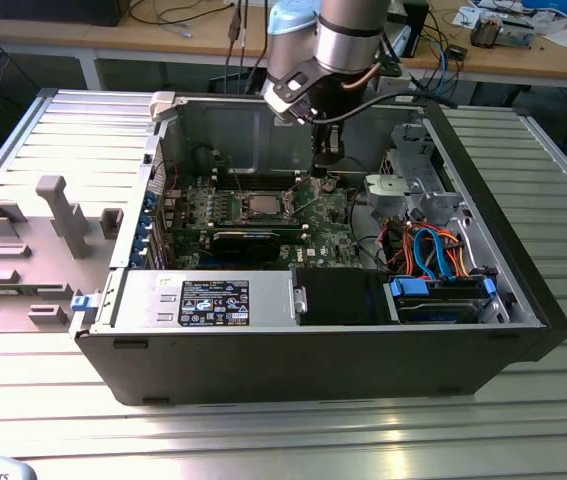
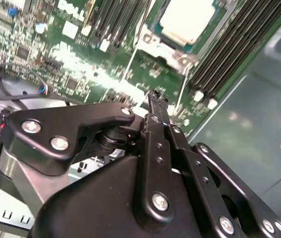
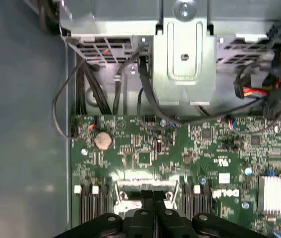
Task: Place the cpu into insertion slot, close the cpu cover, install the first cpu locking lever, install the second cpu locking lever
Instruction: 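Close the cpu cover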
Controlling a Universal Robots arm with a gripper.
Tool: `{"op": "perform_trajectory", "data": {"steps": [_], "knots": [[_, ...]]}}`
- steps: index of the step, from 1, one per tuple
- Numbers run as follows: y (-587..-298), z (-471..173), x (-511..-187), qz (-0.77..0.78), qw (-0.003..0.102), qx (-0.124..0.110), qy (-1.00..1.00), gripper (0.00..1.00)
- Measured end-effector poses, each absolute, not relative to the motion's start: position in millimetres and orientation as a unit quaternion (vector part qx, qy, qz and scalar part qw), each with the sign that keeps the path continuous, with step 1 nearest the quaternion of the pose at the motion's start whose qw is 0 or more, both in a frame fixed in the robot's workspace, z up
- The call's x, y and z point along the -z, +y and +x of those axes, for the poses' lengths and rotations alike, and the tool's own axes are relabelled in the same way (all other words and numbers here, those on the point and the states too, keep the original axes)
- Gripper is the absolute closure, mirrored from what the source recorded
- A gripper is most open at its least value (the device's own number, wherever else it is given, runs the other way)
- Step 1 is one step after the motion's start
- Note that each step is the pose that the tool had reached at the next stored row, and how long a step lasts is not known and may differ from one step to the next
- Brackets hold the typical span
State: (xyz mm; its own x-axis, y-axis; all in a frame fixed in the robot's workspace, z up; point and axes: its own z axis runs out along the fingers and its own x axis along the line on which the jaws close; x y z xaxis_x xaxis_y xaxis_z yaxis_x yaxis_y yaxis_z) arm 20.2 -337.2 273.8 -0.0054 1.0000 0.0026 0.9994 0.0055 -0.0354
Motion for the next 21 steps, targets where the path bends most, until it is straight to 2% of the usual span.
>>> {"op": "perform_trajectory", "data": {"steps": [6, 21], "knots": [[-336.5, 46.6, -257.5, -0.696, 0.02, -0.018, -0.717, 0.89], [-335.9, 28.8, -244.9, -0.696, 0.022, -0.017, -0.718, 0.89]]}}
